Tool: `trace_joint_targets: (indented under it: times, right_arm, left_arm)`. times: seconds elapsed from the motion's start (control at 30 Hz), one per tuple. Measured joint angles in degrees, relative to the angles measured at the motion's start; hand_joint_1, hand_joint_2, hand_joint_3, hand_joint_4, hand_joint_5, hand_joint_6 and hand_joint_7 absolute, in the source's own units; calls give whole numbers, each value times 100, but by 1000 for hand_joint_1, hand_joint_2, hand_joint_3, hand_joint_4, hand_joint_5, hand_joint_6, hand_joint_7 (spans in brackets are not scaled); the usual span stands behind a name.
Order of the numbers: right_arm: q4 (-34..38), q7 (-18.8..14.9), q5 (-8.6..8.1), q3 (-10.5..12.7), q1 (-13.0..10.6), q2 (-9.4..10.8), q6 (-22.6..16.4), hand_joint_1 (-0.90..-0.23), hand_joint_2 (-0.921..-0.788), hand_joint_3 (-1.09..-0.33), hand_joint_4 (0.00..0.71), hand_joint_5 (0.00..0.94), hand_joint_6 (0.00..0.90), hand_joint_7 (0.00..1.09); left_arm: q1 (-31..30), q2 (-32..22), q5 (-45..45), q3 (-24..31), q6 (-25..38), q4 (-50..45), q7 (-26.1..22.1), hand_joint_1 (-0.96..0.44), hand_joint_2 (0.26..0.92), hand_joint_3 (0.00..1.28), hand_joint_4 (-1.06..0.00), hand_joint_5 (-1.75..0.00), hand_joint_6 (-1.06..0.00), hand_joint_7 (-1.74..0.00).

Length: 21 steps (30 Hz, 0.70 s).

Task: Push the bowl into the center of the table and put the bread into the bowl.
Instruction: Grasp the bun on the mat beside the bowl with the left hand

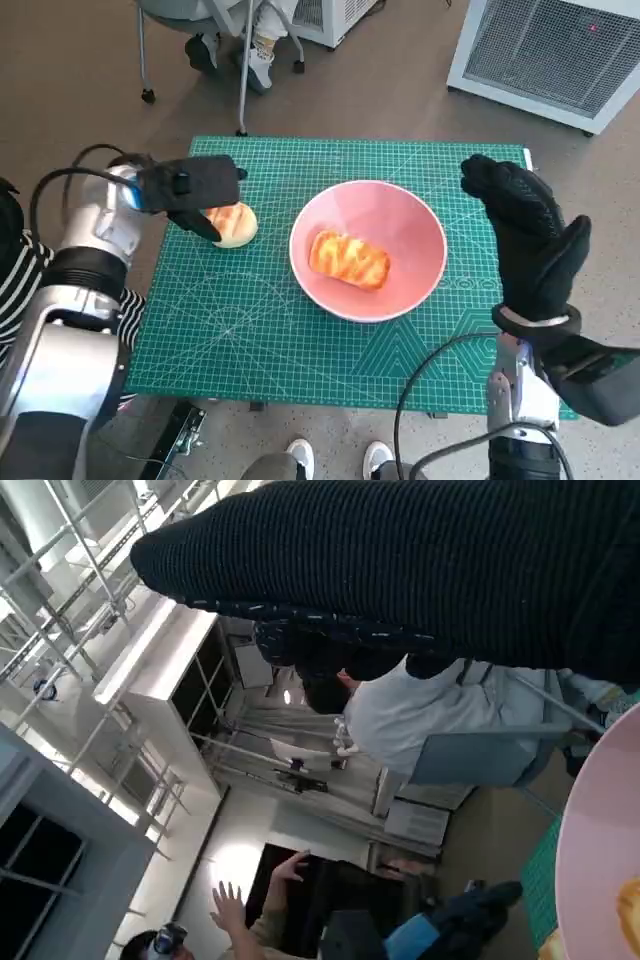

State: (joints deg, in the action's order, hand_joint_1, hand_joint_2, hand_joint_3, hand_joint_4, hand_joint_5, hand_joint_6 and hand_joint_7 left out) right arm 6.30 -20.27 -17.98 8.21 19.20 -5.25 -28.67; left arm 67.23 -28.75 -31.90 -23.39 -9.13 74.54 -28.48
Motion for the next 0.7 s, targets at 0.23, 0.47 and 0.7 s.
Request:
trace_joint_targets:
  times: [0.23,0.47,0.7]
  right_arm:
    - [-120,0,2,22,-28,-48,1,-700,-921,-721,175,1,90,412]
    - [-218,0,2,35,-68,-96,1,-702,-921,-721,177,2,85,411]
    - [-241,0,1,33,-100,-102,1,-709,-921,-721,178,2,84,412]
  left_arm:
    - [-66,200,-214,-210,139,95,233,-186,753,6,-172,-14,-308,-21]
    - [-228,353,-317,-294,205,127,754,-10,839,18,-643,-64,-654,-68]
    - [-367,407,-432,-386,147,134,1297,23,912,40,-774,-1026,-623,-937]
